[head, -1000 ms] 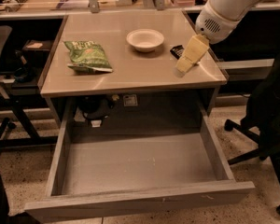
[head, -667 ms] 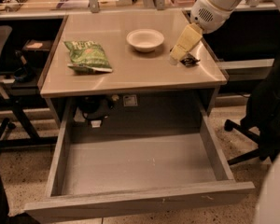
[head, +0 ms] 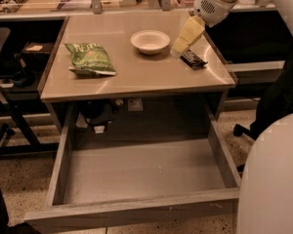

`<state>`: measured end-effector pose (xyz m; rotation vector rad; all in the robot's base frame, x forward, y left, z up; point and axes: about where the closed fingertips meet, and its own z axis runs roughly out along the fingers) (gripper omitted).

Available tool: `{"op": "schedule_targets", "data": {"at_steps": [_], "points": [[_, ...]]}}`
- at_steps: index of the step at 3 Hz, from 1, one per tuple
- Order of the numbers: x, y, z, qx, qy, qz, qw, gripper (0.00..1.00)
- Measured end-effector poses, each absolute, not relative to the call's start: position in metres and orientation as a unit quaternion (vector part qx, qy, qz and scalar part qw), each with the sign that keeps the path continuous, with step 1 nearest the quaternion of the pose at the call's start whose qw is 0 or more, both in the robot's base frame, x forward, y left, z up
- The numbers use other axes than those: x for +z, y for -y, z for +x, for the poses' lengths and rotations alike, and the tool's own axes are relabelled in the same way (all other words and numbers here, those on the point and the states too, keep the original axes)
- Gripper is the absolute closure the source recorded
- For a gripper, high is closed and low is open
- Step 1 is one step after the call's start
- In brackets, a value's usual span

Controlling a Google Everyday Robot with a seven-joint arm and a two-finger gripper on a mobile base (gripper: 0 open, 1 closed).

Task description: Place rxbar chocolate into top drawer

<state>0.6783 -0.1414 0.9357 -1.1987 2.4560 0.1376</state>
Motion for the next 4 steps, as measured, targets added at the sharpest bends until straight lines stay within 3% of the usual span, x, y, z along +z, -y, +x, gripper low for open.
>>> {"op": "schedule_targets", "data": {"at_steps": [4], "points": [[0.903, 0.159, 0.75, 0.052, -0.906, -0.37, 0.2, 0.0]]}}
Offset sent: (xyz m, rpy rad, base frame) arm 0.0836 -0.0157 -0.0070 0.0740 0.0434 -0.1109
